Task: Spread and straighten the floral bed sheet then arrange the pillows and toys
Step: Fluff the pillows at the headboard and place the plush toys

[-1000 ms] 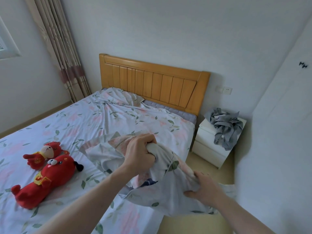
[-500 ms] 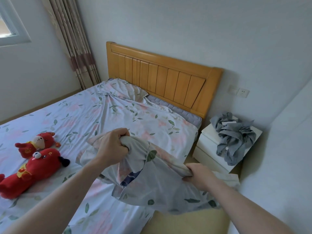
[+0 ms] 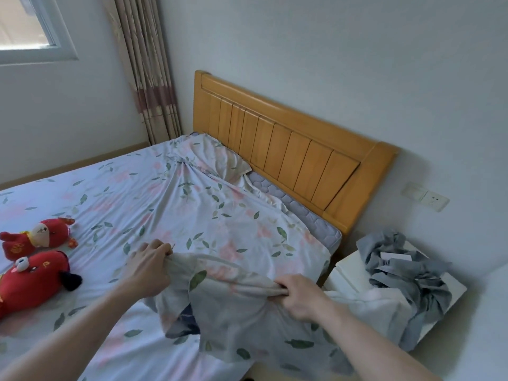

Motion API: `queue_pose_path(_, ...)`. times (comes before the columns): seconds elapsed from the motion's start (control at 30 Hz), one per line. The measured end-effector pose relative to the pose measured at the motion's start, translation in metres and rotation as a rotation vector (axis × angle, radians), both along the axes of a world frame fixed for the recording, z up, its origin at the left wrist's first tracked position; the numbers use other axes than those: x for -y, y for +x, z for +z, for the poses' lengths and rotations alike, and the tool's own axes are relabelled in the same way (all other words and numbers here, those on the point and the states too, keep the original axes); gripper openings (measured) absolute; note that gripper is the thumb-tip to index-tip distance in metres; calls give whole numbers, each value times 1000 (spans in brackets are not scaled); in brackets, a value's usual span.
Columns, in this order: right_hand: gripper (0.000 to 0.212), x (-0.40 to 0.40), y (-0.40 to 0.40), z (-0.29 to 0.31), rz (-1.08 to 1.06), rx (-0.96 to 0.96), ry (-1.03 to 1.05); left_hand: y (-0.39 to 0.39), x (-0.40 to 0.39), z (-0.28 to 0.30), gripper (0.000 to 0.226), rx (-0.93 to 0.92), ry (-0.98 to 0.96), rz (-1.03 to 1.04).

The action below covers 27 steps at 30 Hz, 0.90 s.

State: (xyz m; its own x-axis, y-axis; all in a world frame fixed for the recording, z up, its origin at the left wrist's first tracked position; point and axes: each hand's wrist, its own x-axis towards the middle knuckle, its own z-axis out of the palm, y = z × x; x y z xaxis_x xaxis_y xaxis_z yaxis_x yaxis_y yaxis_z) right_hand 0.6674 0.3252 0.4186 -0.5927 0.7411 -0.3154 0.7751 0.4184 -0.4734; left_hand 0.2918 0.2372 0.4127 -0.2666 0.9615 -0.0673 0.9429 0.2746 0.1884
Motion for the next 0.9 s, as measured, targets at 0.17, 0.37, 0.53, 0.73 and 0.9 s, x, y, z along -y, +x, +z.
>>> queue_pose_path(0.17, 27, -84, -6, 10, 96, -34, 110, 75, -94, 4, 60, 63, -33, -308)
queue_pose_path(0.37, 26, -185, -1, 9, 182, -39, 176, 177, -212, -13, 77, 13, -149, -517)
queue_pose_path(0.53, 19, -275, 32, -13, 195, -99, 146, 210, -292, -25, 24, 65, -154, -350)
queue_pose_path(0.73, 28, -364, 63, -39, 88, -197, -37, 227, -362, -38, 14, 34, -205, -214)
queue_pose_path(0.9, 43, -433, 77, -60, 88, -151, -127, 190, -392, -45, 14, -27, -201, -97)
